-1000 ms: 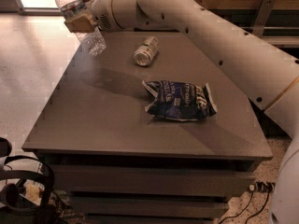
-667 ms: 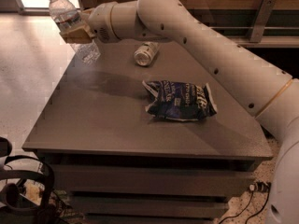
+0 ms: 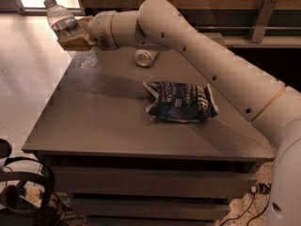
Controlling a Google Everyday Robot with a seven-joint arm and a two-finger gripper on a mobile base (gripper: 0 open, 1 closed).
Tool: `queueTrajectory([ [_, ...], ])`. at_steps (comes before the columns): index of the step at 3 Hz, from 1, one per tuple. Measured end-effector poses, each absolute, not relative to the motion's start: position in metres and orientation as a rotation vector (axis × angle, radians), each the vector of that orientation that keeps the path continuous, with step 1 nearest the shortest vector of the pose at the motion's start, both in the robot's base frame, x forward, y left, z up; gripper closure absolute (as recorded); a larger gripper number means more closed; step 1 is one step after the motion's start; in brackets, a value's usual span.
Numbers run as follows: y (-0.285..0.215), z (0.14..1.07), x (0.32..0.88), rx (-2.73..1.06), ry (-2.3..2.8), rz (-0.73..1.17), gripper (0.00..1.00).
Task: Place water bottle upright
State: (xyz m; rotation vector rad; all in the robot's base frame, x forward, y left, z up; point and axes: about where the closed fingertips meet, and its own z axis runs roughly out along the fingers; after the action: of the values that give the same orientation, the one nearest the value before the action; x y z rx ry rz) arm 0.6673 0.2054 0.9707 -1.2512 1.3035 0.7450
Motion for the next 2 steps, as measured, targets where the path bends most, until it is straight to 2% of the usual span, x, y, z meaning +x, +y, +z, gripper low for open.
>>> queueTrajectory([
  [2, 0.218, 0.944, 0.669, -1.166, 1.290, 0.843, 1.00],
])
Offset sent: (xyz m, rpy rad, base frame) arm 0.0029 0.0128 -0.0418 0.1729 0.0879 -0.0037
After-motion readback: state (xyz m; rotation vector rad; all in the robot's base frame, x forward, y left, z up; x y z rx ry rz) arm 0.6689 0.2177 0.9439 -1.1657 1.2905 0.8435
